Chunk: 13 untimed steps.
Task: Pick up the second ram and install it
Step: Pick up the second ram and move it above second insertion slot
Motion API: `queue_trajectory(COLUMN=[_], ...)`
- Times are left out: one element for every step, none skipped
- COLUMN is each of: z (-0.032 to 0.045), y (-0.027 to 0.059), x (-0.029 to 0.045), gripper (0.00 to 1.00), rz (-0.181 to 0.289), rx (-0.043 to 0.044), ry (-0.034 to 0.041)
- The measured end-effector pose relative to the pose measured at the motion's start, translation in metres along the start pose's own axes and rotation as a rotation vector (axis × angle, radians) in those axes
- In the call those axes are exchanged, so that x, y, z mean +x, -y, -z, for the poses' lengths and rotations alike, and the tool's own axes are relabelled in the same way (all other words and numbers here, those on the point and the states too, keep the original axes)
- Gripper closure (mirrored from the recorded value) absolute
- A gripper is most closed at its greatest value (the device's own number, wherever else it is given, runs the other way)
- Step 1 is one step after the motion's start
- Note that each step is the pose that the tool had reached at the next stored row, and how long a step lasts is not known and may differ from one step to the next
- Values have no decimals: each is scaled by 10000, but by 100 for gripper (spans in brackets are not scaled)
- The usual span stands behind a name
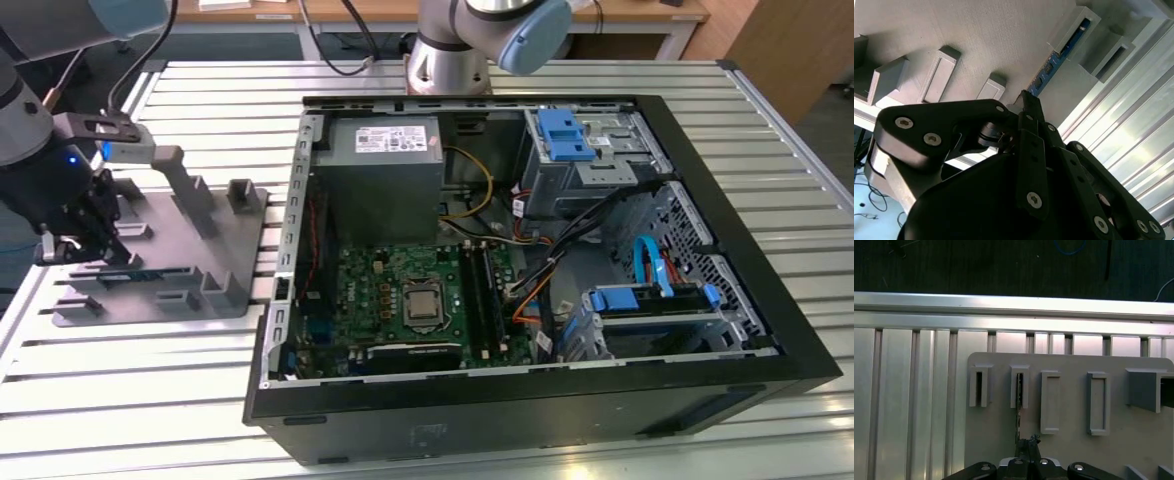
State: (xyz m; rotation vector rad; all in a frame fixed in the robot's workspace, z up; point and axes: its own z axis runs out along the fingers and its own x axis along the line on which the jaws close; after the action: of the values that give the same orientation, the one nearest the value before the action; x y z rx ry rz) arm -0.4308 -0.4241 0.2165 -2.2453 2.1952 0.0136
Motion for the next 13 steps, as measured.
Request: queue_trajectory(z=[0, 0, -1, 0, -1, -1, -1, -1, -1, -1, -1, -1, -1], y=[0, 0, 0, 0, 0, 0, 0, 0, 0, 0, 0, 0, 0], x=[0, 0, 0, 0, 0, 0, 0, 0, 0, 0, 0, 0, 0], gripper=[90, 90, 90, 90, 89, 83, 83, 77, 71, 71, 65, 65, 59], rz=[0, 0, 0, 0, 0, 0, 0, 0, 0, 0, 0, 0, 0], rx=[1, 1, 1, 1, 1, 1, 1, 1, 2, 1, 2, 1, 2], ry=[0, 0, 1, 0, 0, 0, 0, 0, 0, 0, 0, 0, 0])
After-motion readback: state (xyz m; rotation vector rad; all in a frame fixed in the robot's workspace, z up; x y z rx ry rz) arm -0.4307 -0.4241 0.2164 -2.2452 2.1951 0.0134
